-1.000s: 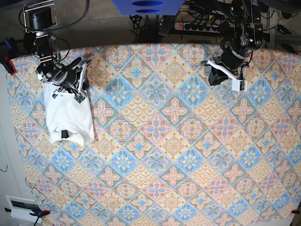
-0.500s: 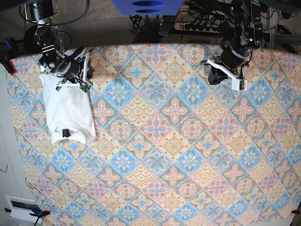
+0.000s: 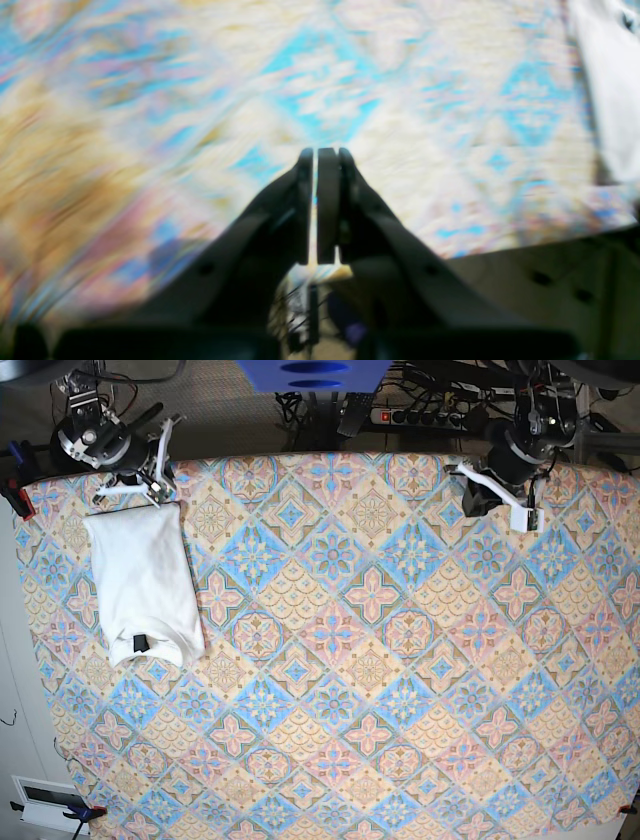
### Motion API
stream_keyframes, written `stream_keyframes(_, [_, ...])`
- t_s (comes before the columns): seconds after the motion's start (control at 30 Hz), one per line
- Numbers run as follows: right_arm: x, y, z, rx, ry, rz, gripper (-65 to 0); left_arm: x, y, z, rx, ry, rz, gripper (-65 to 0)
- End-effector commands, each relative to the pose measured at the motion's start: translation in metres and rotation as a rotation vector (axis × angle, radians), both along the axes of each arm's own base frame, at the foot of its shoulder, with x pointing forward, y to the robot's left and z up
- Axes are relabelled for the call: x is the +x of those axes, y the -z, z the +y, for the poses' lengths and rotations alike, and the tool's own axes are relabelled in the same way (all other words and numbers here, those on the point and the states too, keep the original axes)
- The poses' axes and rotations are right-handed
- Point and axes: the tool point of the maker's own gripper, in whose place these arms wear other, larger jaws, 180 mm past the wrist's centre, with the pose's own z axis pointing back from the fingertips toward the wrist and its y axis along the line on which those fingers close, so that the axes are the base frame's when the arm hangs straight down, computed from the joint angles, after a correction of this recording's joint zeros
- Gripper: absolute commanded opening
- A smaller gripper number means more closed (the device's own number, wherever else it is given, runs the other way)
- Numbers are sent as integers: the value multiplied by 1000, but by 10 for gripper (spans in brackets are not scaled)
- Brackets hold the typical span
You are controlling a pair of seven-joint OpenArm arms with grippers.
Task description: Fold the T-shirt properly
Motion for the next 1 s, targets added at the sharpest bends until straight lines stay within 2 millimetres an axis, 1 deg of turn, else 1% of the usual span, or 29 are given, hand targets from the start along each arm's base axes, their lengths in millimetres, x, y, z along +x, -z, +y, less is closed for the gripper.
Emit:
stream_keyframes(0.0, [2,-10,1,15,-2,-26,-650,-2,-9,1,0,5,-20,-650])
stream_keyframes(0.1, [-25,-7,-11,-9,27,26,-650,-25,-4,23,40,-35,44,-650])
stream_keyframes(0.2, [-48,-2,-13,-5,74,72,-650,-54,3,37,67,-61,118,-650])
stream_keyframes(0.3, [-65,4,-5,21,109,109,-650,-82,11,39,78,-59,188,-650])
stream_keyframes(0.33, [-76,7,-5,22,118,132,-650,-93,14,39,80,-59,217,-650])
stream_keyframes(0.37, [-86,9,-7,17,132,156,-650,-104,17,40,80,-60,246,-650])
stream_keyframes(0.47, [-105,19,-12,11,150,214,-650,-135,29,44,78,-74,332,-650])
stream_keyframes(0.63, [-141,43,-25,-1,203,329,-650,-182,62,57,76,-125,486,-650])
stream_keyframes(0.67, [-150,49,-28,-5,216,358,-650,-195,71,63,90,-134,529,-650])
stream_keyframes(0.8, [-188,69,-40,-18,270,471,-650,-214,102,77,128,-172,570,-650])
stream_keyframes(0.87, [-184,79,-42,-2,297,468,-650,-218,121,72,134,-160,570,-650])
stream_keyframes(0.9, [-184,85,-44,4,313,473,-650,-224,130,69,139,-151,580,-650])
stream_keyframes(0.97, [-190,98,-48,15,353,498,-650,-232,151,64,146,-136,600,-650])
